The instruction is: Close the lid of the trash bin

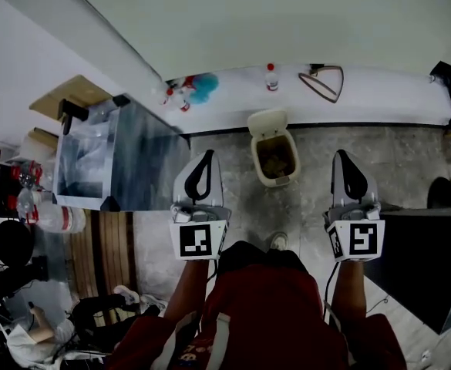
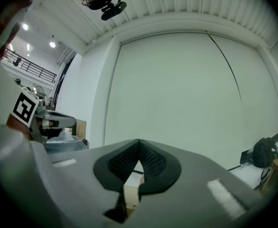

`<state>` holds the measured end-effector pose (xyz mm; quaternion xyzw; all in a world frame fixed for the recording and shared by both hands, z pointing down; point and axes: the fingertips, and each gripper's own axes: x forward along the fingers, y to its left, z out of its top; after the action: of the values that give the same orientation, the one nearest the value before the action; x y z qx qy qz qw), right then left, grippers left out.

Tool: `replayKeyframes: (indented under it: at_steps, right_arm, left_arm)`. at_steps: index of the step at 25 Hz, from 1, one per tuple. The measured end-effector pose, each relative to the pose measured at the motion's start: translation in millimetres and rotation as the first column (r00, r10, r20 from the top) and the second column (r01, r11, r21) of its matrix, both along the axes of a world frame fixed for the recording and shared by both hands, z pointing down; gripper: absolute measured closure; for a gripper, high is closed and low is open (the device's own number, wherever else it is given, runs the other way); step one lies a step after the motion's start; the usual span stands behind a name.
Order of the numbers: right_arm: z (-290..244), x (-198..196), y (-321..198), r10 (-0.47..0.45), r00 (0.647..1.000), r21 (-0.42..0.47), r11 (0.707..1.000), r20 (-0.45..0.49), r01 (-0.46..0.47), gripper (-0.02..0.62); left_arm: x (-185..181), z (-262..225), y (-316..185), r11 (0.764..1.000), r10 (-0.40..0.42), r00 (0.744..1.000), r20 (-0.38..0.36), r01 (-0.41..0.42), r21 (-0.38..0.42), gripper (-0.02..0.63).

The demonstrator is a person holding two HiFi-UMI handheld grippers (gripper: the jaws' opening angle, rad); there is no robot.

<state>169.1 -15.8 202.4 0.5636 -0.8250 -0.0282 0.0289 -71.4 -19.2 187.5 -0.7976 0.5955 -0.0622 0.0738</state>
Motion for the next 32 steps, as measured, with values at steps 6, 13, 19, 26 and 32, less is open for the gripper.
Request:
replayKeyframes:
  at_steps: [6, 13, 19, 26, 32]
  right_arm:
    - [24.5, -29.5, -39.3, -0.053, 0.998, -0.044, 0.998, -0.019, 0.052, 0.595]
    - [62.4, -67.0, -90.2, -0.065, 0.995, -0.116, 0.992, -0.080, 0.055, 0.595]
    - [114.1, -90.9, -140.6, -0.091, 0.989, -0.217, 0.974, -0.118, 0.064, 0.595]
    - [184.9, -126.5, -192.4, -0.161, 0.967, -0.320, 0.943, -0.197, 0.092, 0.595]
    - [251.5, -157.2, -214.9, -0.294, 0.917, -0.452, 0.879, -0.268, 0.150, 0.536]
  left_arm:
    - [-16.8, 25.9, -34.5, 0.999, -0.028, 0.999, -0.015, 0.028, -0.042, 0.611]
    - [-36.2, 77.1, -98.1, 0.996, 0.015, 0.999, -0.031, -0.018, -0.091, 0.611]
    - [-47.4, 128.8, -151.7, 0.984, 0.044, 0.998, -0.045, -0.051, -0.169, 0.611]
    - [-52.6, 188.5, -189.1, 0.957, 0.082, 0.995, -0.055, -0.094, -0.274, 0.611]
    - [-60.4, 225.4, -212.5, 0.942, 0.095, 0.991, -0.089, -0.119, -0.315, 0.611]
